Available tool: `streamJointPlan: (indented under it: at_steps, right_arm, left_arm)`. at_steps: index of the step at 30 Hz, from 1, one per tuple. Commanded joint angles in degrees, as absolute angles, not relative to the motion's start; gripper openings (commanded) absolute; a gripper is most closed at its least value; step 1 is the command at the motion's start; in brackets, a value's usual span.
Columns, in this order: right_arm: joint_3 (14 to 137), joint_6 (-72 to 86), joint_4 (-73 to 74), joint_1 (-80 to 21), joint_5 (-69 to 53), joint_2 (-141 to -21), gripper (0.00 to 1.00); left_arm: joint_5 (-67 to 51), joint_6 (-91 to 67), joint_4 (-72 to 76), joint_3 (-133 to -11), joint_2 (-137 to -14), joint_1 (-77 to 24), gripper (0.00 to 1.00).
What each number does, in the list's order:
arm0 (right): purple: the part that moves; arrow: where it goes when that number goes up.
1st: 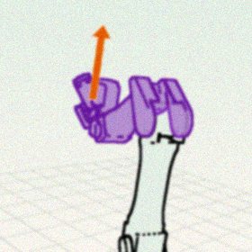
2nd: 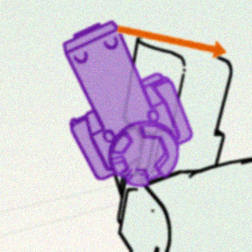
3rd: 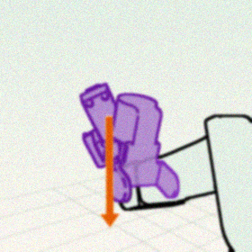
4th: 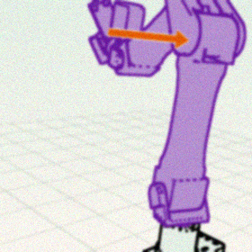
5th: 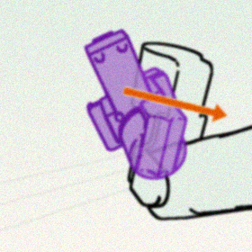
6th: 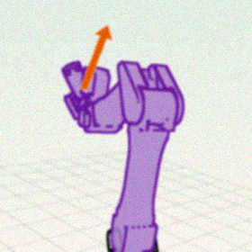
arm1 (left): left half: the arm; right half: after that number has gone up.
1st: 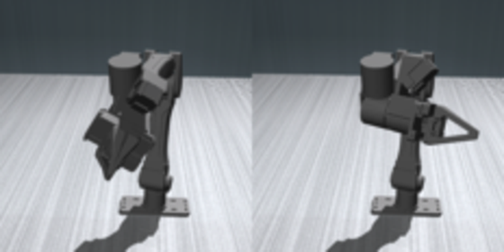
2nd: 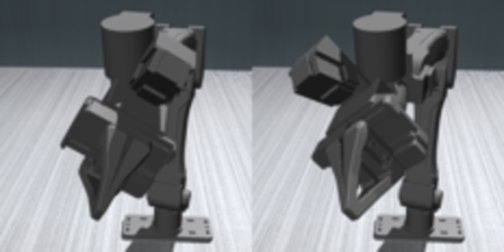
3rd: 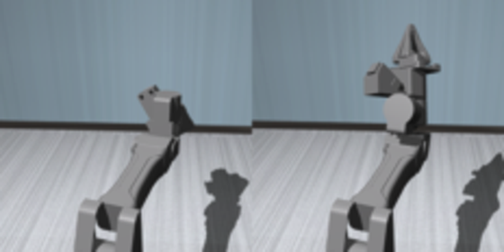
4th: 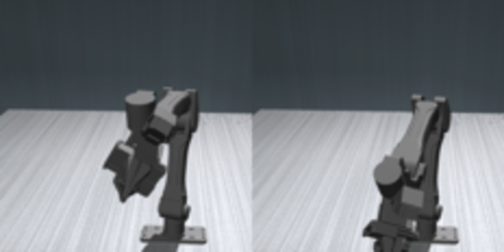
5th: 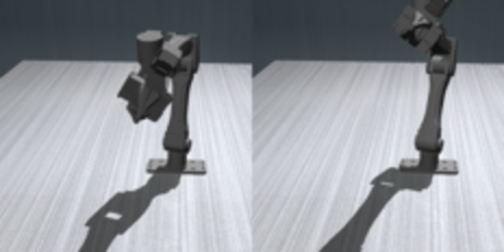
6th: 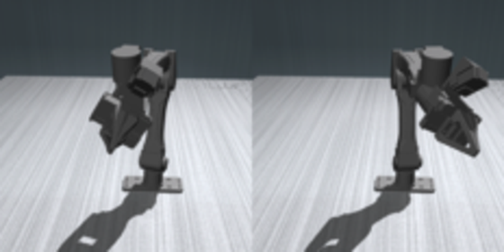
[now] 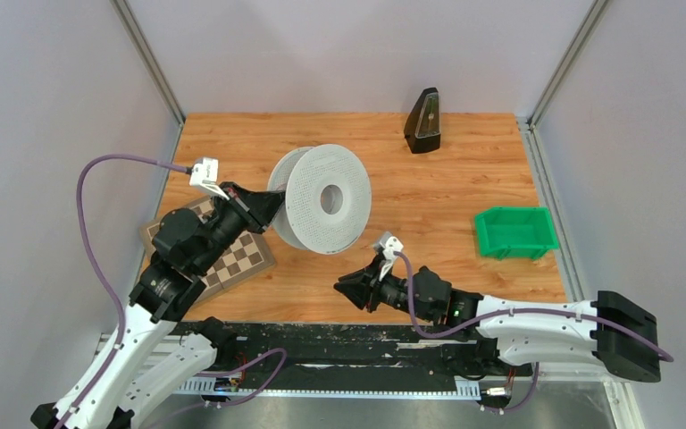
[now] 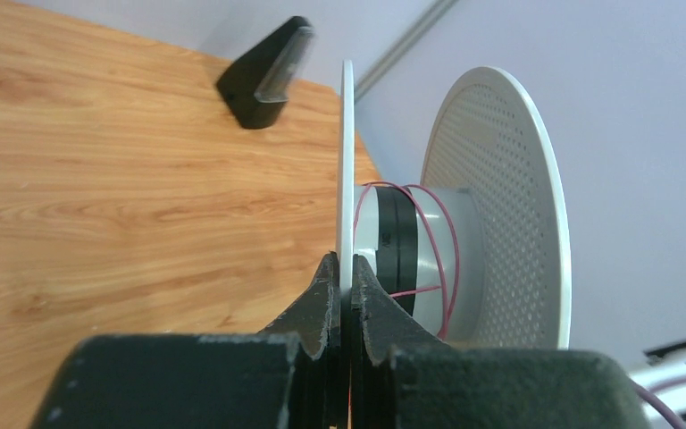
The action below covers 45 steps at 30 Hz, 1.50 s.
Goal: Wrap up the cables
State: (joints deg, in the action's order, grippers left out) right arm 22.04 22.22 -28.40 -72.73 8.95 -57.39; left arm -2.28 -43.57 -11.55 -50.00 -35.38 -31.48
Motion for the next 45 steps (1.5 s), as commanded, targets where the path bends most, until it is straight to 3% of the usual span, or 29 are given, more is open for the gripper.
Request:
streamJointPlan:
  at_steps: [1, 4, 14, 24, 30, 45]
  right_arm:
    - [19.01, 21.84, -40.67, -72.95, 6.74, -53.49, 0.09]
    - [18.56, 22.89, -43.02, -72.95, 4.35, -53.04, 0.0]
    - [23.27, 28.88, -56.61, -72.95, -9.29, -60.67, 0.0]
    - [28.28, 31.82, -61.44, -72.95, -11.33, -68.09, 0.0]
    - [26.21, 28.65, -53.48, -72.91, -3.97, -64.08, 0.26]
    - [20.1, 18.33, -24.45, -72.86, 5.42, -39.72, 0.68]
  left_arm:
    - [-10.8, -48.31, 3.7, -51.01, -31.95, -31.44, 0.0]
    - [-11.58, -50.77, 9.78, -46.93, -30.03, -31.39, 0.0]
    - [-9.41, -54.26, 24.59, -41.4, -30.11, -31.4, 0.0]
    - [-10.36, -58.23, 32.22, -38.87, -31.43, -31.39, 0.0]
    - [-10.06, -57.02, 28.29, -40.66, -31.22, -31.39, 0.0]
    - [-11.08, -56.9, 26.06, -42.39, -30.92, -31.41, 0.0]
